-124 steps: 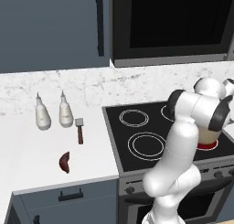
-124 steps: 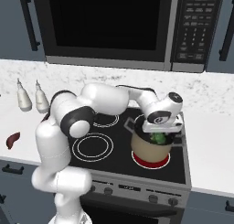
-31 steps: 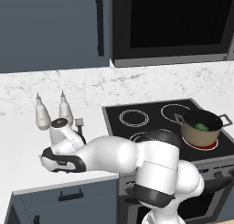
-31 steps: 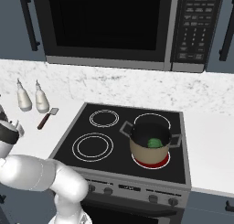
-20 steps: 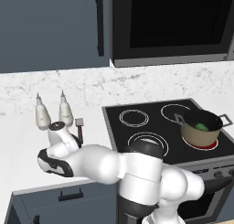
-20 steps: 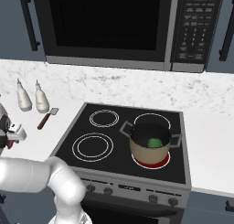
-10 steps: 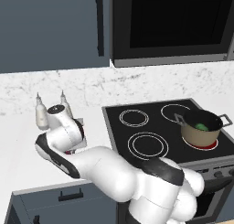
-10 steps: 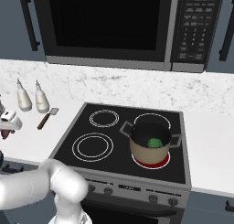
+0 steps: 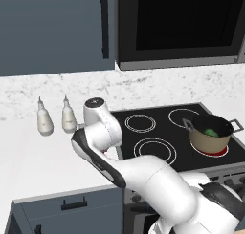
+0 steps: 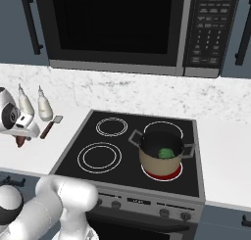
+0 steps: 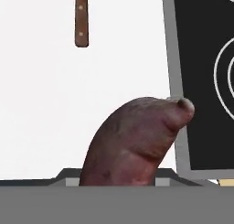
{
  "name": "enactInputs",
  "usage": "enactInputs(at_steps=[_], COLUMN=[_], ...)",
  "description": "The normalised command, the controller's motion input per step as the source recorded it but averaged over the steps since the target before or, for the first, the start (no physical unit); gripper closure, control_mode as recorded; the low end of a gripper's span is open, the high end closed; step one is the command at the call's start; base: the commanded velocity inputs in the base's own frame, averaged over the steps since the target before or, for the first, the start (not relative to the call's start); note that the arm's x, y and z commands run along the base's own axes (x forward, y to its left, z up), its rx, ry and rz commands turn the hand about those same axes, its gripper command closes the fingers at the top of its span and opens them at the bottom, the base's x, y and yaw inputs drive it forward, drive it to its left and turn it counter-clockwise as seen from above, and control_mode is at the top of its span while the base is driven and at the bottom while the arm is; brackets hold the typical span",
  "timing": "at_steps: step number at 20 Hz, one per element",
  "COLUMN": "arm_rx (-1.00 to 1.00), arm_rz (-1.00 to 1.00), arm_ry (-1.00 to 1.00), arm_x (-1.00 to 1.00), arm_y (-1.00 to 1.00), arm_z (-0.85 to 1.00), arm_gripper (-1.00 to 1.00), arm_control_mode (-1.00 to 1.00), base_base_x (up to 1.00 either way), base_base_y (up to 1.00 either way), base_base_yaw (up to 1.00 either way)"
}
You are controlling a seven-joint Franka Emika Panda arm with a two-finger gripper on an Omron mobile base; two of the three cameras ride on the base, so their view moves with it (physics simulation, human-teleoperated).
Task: Put the potato and broccoli in the pot. Retrieve the spatula and lightly stir the vegetables in the pot.
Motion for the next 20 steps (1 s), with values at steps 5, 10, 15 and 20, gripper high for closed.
enactInputs(at_steps=[5,10,15,20], arm_rx=[0.00,0.00,0.00,0.00], arm_rz=[-0.12,-0.15,-0.16,-0.15], arm_ry=[0.00,0.00,0.00,0.00], arm_x=[-0.01,0.11,0.25,0.26], arm_y=[-1.00,-1.00,-1.00,-1.00], arm_z=[0.24,0.21,0.12,0.16], arm_gripper=[1.00,1.00,1.00,1.00], arm_control_mode=[-1.00,-1.00,-1.00,-1.00], base_base_x=[0.00,0.00,0.00,0.00], base_base_y=[0.00,0.00,0.00,0.00], base_base_yaw=[0.00,0.00,0.00,0.00])
